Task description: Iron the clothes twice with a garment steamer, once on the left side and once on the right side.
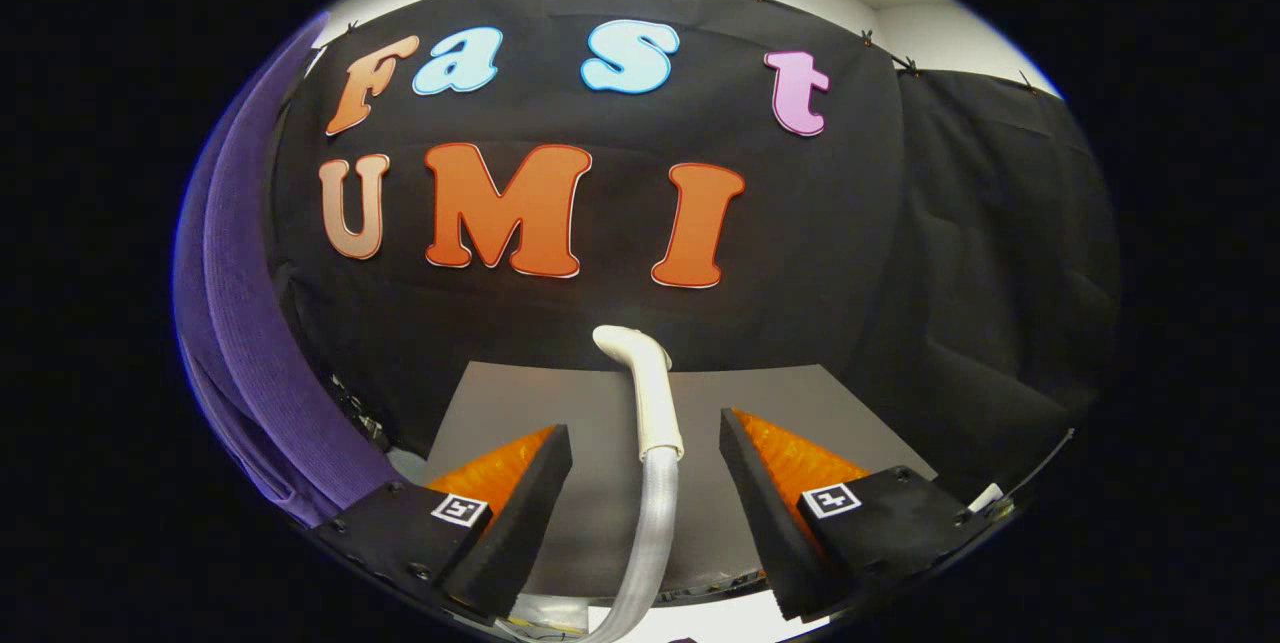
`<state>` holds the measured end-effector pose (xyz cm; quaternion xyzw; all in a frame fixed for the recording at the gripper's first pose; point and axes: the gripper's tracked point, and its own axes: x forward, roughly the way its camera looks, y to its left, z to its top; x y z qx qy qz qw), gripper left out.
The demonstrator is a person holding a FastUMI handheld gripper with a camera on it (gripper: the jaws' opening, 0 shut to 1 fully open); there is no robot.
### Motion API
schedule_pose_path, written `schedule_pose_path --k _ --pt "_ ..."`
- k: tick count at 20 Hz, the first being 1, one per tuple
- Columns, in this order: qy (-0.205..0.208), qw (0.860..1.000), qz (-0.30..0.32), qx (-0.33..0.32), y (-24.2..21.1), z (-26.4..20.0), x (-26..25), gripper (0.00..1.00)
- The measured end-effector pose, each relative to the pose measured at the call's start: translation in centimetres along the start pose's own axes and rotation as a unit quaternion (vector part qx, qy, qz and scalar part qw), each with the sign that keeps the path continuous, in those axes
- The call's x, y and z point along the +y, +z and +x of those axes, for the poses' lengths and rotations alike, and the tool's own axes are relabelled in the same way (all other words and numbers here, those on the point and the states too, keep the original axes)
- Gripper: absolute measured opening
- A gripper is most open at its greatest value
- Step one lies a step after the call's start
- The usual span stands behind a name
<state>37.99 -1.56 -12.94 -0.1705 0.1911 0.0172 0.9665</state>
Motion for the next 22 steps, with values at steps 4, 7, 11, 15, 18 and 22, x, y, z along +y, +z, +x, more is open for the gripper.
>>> schedule_pose_path --k 4,7,11,15,18,22 --pt "0.008 1.0 0.014 0.027 -0.5 3.9 -0.3 0.99" --pt "0.007 0.998 0.014 0.058 -1.8 6.5 -0.8 0.99" --pt "0.022 0.994 0.044 0.1 -3.8 8.9 -0.6 0.99" --pt "0.041 0.988 0.078 0.129 -5.2 9.7 0.2 0.89" --pt "0.03 0.987 0.089 0.134 -5.7 10.0 -0.3 0.58" --pt "0.022 0.984 0.134 0.115 -4.4 6.4 0.3 0.43"
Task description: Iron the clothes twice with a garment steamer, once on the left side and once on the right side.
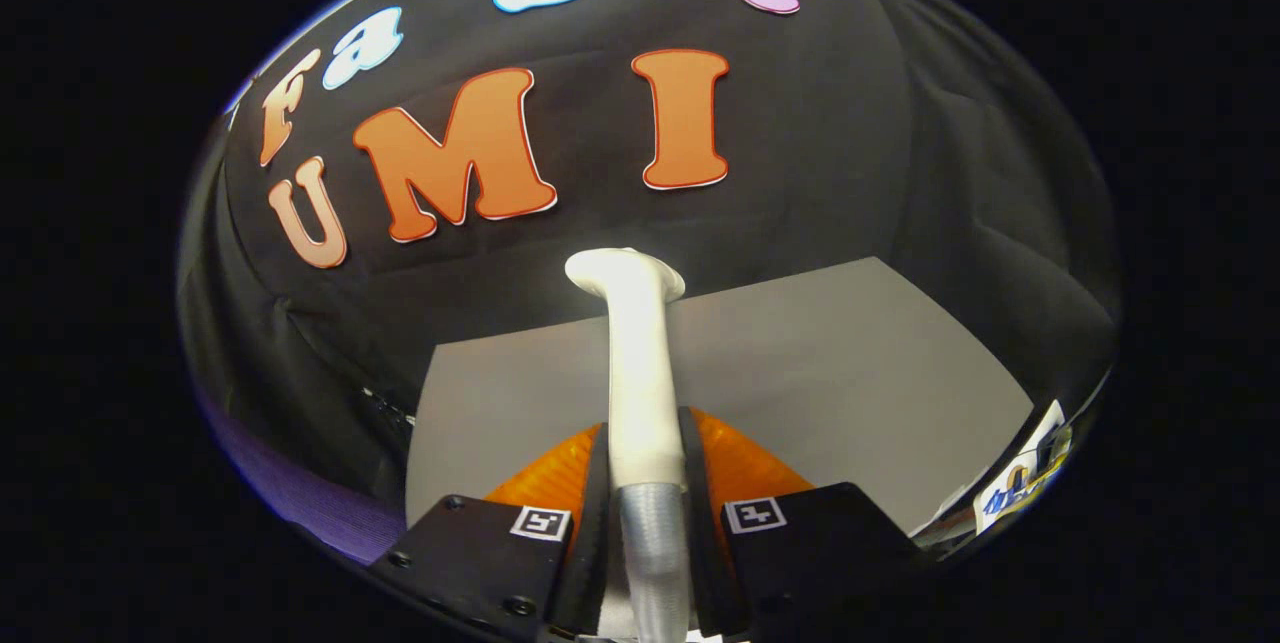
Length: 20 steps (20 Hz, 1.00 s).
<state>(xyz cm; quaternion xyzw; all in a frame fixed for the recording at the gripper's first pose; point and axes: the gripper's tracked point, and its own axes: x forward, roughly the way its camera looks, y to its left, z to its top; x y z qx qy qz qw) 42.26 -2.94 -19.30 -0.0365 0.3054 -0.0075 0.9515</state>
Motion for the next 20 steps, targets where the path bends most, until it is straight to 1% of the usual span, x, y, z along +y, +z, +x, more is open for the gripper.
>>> schedule_pose_path --k 1,4,7,8,14,17,20 --pt "0.0 1.0 0.016 -0.004 -0.6 -1.0 0.2 0.38" --pt "0.02 0.998 0.04 -0.039 -1.6 -5.9 1.1 0.38" --pt "0.029 0.996 0.043 -0.078 -2.6 -11.9 2.0 0.38" --pt "0.03 0.994 0.041 -0.095 -2.7 -14.5 2.5 0.38" --pt "0.001 0.979 0.066 -0.19 -4.3 -28.3 4.4 0.38" --pt "-0.015 0.972 0.062 -0.228 -6.0 -34.5 6.3 0.38" --pt "-0.022 0.962 0.055 -0.266 -7.7 -39.7 9.0 0.38"
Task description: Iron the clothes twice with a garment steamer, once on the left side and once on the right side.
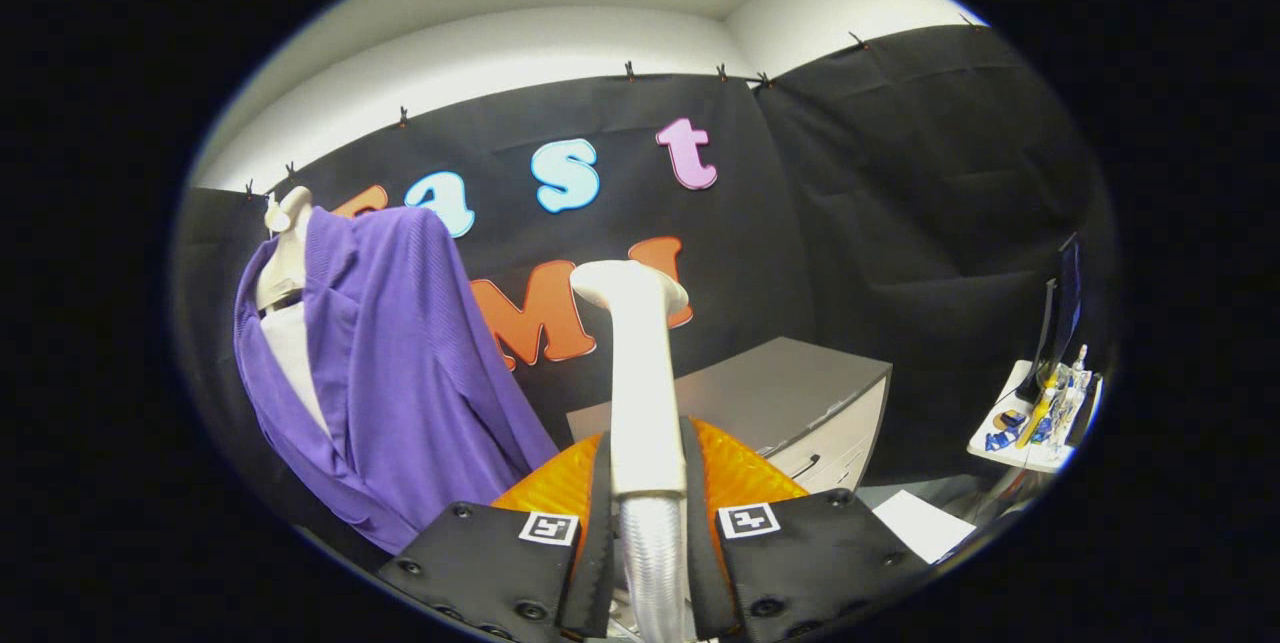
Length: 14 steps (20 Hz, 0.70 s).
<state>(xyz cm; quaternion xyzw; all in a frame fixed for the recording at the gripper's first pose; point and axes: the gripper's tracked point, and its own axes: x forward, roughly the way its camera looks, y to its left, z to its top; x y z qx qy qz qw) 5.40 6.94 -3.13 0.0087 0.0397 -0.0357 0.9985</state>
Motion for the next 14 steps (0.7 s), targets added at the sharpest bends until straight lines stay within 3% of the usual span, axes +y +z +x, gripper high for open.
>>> schedule_pose_path --k 6,14 --pt "0.019 0.999 -0.017 -0.046 0.6 -7.4 5.9 0.38" --pt "0.065 0.995 -0.05 -0.063 0.3 -10.0 14.4 0.38"
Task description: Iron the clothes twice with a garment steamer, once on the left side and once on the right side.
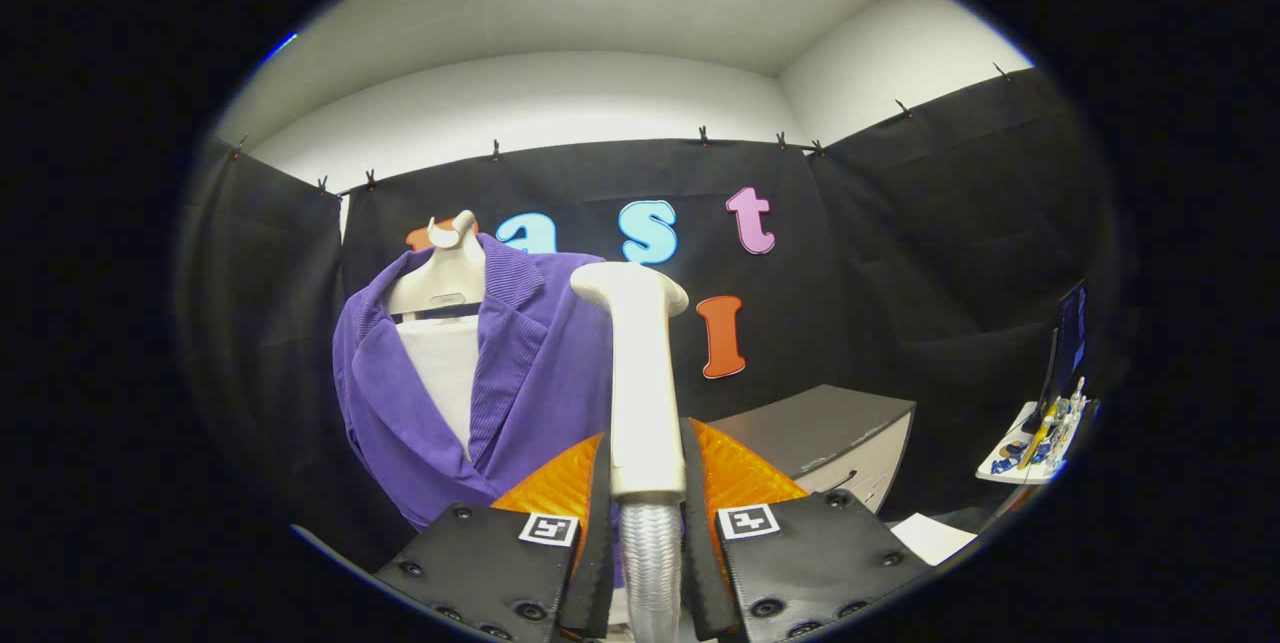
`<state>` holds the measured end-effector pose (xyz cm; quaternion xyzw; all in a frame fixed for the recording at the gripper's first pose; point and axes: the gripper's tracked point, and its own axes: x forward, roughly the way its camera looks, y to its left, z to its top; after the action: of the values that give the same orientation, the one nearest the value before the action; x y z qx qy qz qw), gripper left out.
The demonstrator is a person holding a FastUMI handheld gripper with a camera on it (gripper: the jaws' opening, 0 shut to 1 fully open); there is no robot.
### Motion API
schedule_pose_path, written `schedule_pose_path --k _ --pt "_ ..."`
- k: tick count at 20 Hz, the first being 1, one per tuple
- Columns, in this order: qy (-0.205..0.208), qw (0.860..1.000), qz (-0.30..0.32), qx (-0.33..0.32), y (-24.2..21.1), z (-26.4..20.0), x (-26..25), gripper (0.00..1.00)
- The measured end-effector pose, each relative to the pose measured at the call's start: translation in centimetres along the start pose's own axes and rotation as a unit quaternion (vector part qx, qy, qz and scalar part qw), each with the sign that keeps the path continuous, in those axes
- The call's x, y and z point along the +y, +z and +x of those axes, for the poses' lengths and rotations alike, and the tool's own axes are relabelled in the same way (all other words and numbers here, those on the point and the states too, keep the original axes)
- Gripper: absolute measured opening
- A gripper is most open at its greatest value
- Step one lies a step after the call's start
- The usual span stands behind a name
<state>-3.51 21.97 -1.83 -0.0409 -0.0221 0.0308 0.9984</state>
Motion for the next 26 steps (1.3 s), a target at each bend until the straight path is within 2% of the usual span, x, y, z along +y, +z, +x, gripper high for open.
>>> schedule_pose_path --k 4,9,19,26 --pt "0.02 1.0 -0.009 0.012 -1.2 0.4 2.7 0.38" --pt "0.026 0.999 -0.027 0.023 -3.0 0.6 4.0 0.38" --pt "0.02 0.997 -0.059 0.051 -6.7 -0.3 3.2 0.38" --pt "0.021 0.993 -0.059 0.098 -11.6 -2.0 2.3 0.38"
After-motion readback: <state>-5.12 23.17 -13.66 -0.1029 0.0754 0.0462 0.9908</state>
